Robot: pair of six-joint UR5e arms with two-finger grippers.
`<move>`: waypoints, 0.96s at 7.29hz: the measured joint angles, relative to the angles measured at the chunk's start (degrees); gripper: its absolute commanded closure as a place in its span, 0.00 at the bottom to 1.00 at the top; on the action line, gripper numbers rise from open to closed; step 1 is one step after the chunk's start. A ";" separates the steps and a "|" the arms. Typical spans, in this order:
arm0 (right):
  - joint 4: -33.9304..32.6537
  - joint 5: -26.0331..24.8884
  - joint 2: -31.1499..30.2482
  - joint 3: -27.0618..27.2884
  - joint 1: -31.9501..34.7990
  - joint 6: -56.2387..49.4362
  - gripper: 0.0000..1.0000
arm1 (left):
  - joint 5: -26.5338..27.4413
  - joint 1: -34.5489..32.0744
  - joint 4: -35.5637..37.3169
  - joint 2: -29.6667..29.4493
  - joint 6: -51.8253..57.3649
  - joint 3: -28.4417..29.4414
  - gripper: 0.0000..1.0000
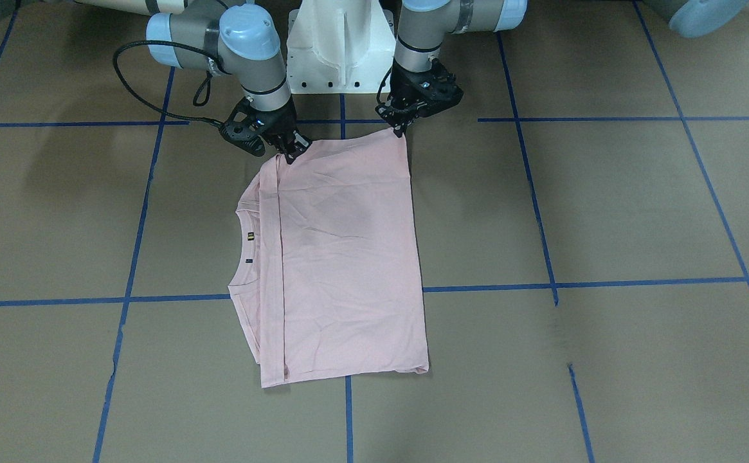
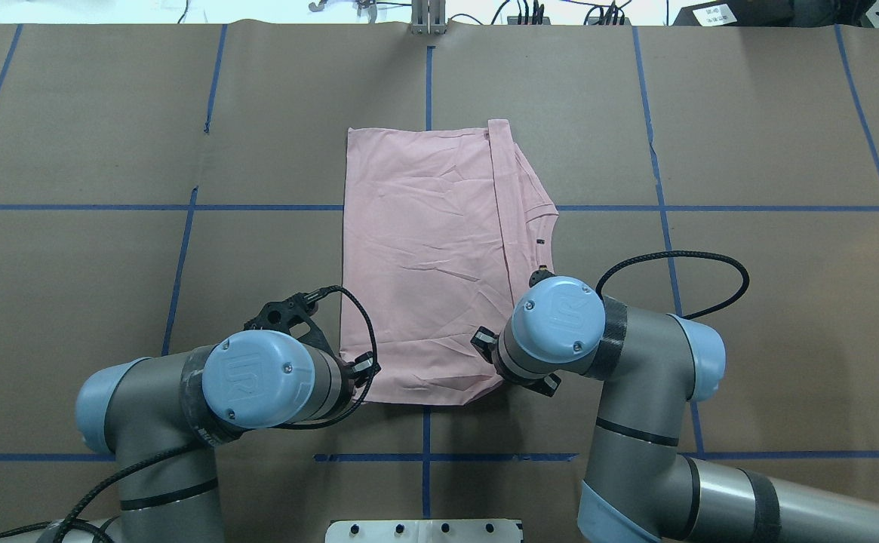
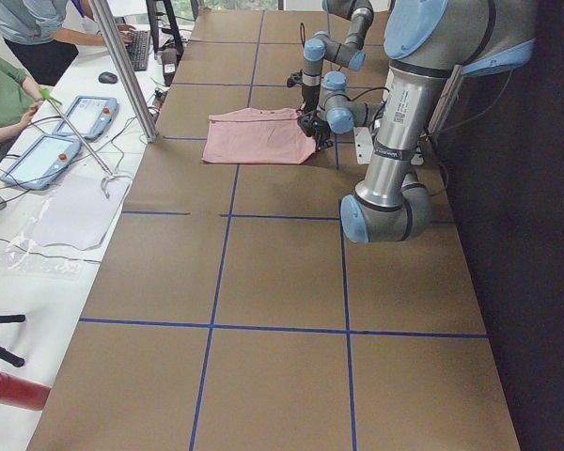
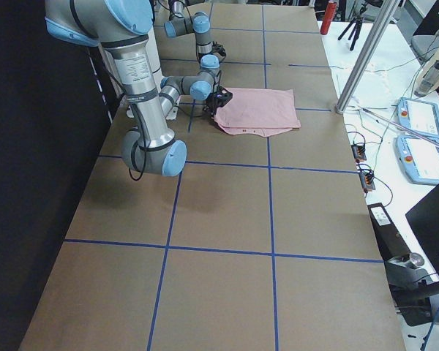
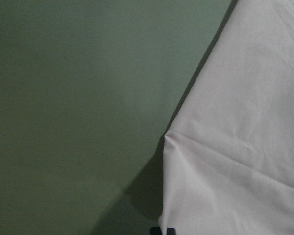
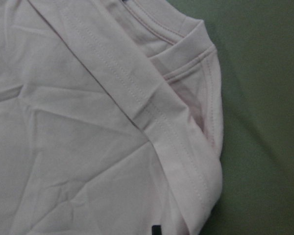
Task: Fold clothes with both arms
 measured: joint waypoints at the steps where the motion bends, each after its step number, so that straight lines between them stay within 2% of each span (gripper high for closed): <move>1: 0.06 -0.07 -1.05 2.48 -1.20 0.11 1.00 | 0.00 1.11 0.15 1.34 -0.14 -1.92 1.00; 4: 0.06 -0.32 -3.59 9.83 -5.84 0.43 1.00 | -0.13 5.73 5.97 3.10 -0.71 -9.28 1.00; 6: 0.18 -0.35 -3.67 10.14 -5.75 0.21 1.00 | -1.52 6.02 7.32 2.73 -0.55 -10.97 1.00; 7: 0.70 -0.28 -3.50 9.50 -3.69 -0.32 1.00 | -1.96 4.41 7.33 2.11 -0.24 -10.97 1.00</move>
